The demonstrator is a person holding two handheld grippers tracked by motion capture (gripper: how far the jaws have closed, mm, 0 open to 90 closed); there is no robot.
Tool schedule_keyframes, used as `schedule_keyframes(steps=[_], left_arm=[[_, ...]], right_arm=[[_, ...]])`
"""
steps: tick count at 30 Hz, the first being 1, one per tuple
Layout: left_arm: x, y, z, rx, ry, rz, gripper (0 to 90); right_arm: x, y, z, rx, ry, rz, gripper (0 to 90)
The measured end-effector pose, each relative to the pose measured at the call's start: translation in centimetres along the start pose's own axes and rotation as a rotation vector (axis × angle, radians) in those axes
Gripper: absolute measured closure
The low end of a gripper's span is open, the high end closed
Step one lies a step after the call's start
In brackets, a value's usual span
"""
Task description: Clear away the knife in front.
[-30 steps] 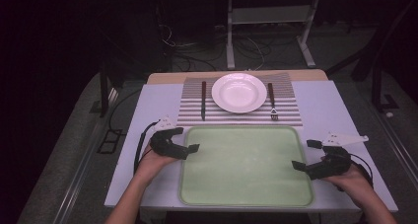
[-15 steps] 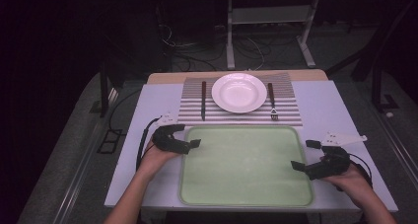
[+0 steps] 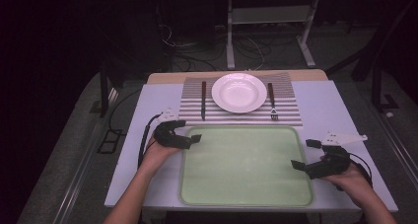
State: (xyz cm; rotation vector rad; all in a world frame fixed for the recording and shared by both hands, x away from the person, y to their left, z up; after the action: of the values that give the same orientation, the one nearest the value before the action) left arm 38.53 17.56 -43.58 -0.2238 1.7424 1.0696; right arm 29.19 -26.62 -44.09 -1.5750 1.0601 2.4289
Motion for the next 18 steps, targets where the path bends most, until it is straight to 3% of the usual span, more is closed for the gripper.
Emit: schedule_keyframes(steps=[18], left_arm=[[-1.0,-1.4,0.9,-0.031,0.004,-0.011,15.0]], right_arm=[[0.0,-0.2,0.0,-0.009,0.002,0.003,0.0]])
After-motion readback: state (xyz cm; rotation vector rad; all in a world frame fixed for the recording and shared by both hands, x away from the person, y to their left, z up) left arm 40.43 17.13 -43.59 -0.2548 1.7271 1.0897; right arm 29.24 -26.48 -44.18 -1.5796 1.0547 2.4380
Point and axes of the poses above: each handheld gripper's, and its own axes: y roughly backward along the jaws, x roughly out of its underside, z roughly to its left, the point moved 3 cm from there along -y, roughly forward along the jaws, and after that the axes turned 9 degrees about -x, right-handed, at the moved point
